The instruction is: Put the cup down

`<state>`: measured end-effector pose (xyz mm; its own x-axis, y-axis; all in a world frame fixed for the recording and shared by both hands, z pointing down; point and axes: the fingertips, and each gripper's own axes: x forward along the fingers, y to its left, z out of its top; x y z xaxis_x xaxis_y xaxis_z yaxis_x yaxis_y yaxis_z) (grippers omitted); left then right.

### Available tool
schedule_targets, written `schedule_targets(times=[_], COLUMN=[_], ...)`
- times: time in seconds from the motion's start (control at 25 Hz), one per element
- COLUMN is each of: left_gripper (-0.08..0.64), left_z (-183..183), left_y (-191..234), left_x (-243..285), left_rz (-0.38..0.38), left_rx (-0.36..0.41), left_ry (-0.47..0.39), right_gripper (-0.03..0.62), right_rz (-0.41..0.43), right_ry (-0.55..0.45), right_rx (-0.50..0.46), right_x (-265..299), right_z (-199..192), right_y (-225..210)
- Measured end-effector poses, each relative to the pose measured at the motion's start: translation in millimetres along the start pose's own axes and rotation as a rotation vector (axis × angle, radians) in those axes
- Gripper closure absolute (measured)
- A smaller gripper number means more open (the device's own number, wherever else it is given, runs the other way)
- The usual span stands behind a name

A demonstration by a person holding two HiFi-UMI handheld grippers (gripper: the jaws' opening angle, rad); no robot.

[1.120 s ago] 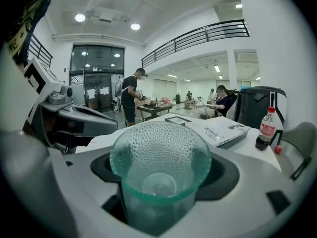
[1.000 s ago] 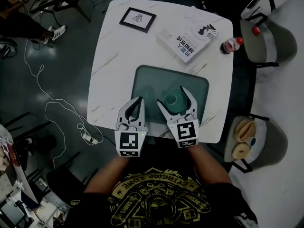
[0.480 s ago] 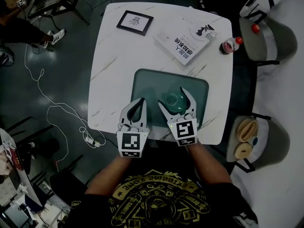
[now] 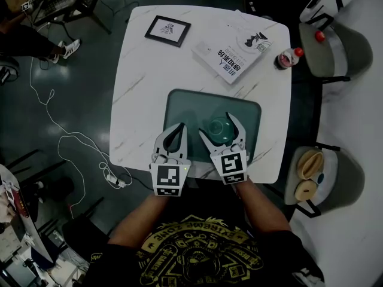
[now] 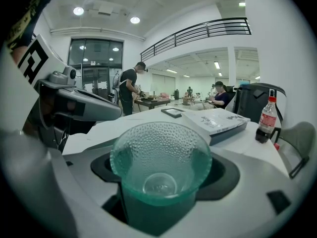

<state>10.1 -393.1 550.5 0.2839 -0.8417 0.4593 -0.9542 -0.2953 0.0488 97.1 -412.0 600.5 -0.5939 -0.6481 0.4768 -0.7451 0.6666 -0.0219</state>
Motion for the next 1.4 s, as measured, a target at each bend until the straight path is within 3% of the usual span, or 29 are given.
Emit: schedule_targets(times=[0.64, 0.88, 1.4], left_gripper=[0.549, 0.549, 0.549], left_z=[-7.0, -3.2, 22.6], left_y=[-1.3, 0.2, 0.0], left_x=[3.7, -1.9, -38.8], left_rz=[-0.019, -0.032, -0.071], left_rx=[0.015, 0.0, -0.004], left_ry=[0.017, 0.004, -0.076], right_gripper=[0.192, 0.156, 0.153], right_rz=[-0.005, -0.008, -0.145], right_ry=[0.013, 0.032, -0.022], right_rx=[-0.015, 0.002, 0.043], right_x=[0.9, -2.3, -50.5], right_z=[-9.5, -11.9, 15.2], right_y=[2.8, 5.6, -0.7])
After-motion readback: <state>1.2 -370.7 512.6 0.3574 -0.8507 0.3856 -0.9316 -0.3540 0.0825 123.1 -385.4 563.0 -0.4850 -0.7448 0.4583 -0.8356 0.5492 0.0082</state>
